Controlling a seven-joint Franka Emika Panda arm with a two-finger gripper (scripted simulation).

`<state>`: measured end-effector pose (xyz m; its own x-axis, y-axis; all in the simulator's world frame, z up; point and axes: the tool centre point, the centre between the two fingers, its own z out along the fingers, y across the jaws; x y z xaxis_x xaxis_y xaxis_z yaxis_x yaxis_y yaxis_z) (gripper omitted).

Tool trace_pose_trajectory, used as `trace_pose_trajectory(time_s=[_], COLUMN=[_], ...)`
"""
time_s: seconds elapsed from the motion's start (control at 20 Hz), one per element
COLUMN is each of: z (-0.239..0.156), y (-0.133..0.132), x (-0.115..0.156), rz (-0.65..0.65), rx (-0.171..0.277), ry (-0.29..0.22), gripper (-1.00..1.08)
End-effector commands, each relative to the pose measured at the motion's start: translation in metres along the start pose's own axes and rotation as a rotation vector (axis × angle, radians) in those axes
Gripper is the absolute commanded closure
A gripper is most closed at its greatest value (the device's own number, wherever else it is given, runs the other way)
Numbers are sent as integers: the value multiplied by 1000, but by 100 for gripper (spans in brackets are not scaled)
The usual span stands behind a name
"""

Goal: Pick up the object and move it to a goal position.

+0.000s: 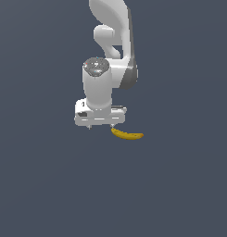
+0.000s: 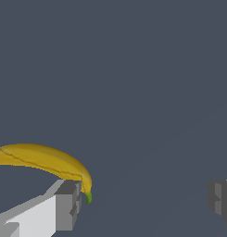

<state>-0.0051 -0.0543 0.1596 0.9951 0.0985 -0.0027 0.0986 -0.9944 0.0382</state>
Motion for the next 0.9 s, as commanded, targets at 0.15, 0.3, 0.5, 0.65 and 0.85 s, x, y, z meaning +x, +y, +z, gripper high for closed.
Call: trace_pose_trajectory(time_s=[0.15, 0.3, 0.5, 0.65, 0.85], z=[12, 20, 32, 40, 51], y=[-15, -26, -42, -54, -71], x=[-2, -4, -7, -10, -15], rz=[-132, -228, -369, -475, -617], rx=[0, 0, 2, 5, 9], ry=[-2, -2, -2, -1, 1], gripper=[-92, -92, -92, -92, -92])
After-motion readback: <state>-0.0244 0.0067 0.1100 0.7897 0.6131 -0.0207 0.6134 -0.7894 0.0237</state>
